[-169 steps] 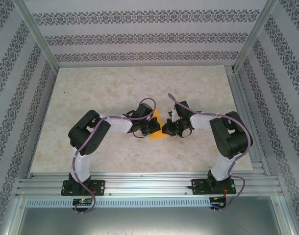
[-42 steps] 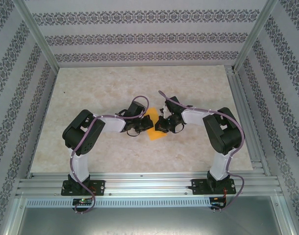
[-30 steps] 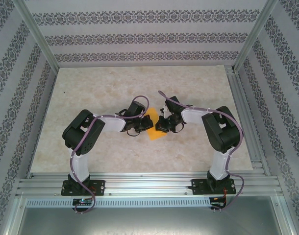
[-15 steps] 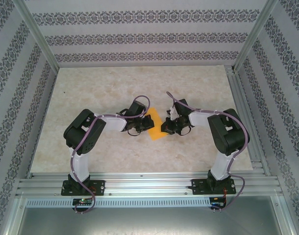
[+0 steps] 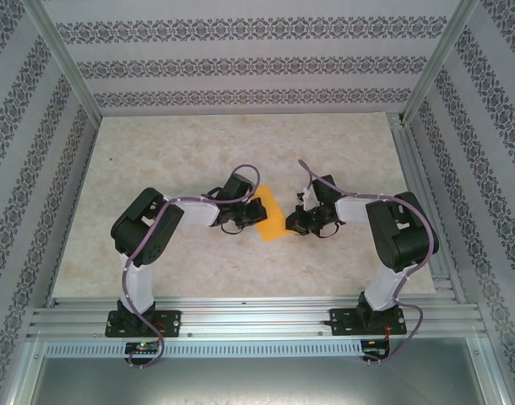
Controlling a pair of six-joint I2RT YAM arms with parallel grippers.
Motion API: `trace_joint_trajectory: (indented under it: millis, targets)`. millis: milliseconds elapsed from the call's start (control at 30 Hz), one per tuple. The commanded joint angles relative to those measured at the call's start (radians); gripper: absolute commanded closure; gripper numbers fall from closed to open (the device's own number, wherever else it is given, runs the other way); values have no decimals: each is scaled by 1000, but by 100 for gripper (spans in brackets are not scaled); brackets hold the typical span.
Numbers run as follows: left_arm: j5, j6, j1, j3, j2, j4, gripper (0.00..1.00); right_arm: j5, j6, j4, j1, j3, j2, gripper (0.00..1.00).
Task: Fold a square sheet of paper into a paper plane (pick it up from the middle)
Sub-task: Fold the triangle a second time at the center of the table, then turn over the paper at the center of the table.
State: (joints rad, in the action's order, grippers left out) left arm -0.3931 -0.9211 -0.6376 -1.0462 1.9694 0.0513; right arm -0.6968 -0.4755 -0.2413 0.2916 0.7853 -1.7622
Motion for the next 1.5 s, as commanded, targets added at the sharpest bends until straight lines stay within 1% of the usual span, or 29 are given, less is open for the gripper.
trace_joint_trajectory:
  millis: [0,167,333,433,500,700,967,1067,1200,1467]
  targets:
    - [91,27,7,16,43,-106,96,101,24,-130,-54,-67,-1,97]
    - [90,30,7,11,43,-110,96,99,34,-148,-80,-69,16,96]
    - [84,33,6,9,39,-109,96,88,17,-137,-86,-60,90,95]
    - [75,39,7,8,28,-103,96,86,-7,-117,-82,-40,156,89]
    - [60,42,7,3,18,-91,95,92,-7,-116,-71,-14,172,85]
    - [-7,55,7,-36,-17,-59,91,100,-3,-75,-23,49,98,77]
    - [1,83,7,-55,-97,-111,82,118,9,-53,32,102,21,72]
    - [24,91,8,-52,-112,-142,82,120,17,-62,43,108,7,69]
    - [23,92,9,-53,-91,-149,83,144,35,-84,63,116,-4,68]
    - [23,74,10,-81,-16,-175,88,152,40,-103,82,123,-15,69]
